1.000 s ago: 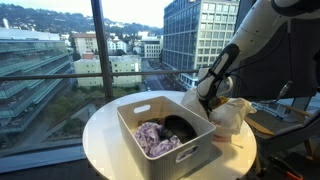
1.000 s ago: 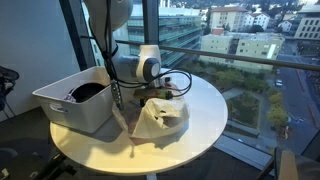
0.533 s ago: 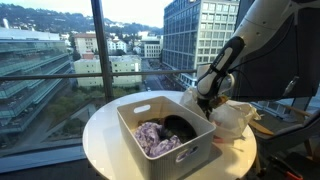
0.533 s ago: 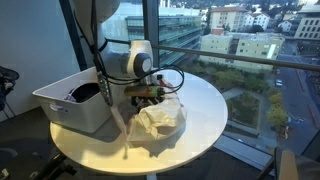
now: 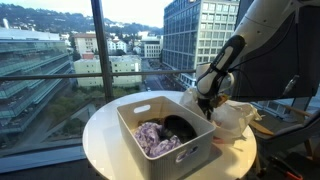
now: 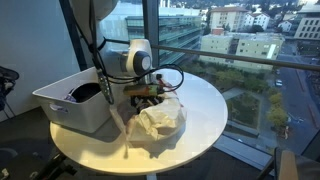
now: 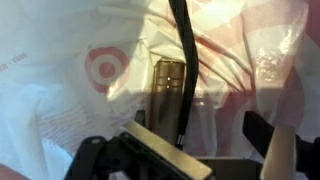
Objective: Pick up the brown toy from the plastic and put it in the white basket, pick up the orange toy from the plastic and put in the white basket, pick up the black bowl with the checked shirt from the plastic and put it in the white basket, pick up the silver object from the plastic and put it in the white basket
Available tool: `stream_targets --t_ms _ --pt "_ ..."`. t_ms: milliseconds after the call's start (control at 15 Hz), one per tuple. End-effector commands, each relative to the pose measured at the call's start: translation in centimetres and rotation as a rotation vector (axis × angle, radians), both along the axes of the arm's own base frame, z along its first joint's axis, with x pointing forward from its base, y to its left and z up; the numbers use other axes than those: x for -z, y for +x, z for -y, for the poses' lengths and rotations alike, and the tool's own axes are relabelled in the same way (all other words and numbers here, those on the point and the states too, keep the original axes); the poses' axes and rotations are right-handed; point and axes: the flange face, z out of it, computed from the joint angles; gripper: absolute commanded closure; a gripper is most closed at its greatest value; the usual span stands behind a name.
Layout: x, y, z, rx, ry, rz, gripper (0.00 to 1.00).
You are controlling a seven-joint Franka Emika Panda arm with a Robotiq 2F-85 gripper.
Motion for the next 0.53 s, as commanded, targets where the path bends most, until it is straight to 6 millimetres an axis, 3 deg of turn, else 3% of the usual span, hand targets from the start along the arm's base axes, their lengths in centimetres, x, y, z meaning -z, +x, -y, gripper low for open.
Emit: stream_targets --t_ms 0,467 --pt "-0.4 0.4 -0.4 -0.01 -0.026 -0.028 0.0" --pt "0.8 0.8 -0.2 -0.012 -0.009 -0.064 0.0"
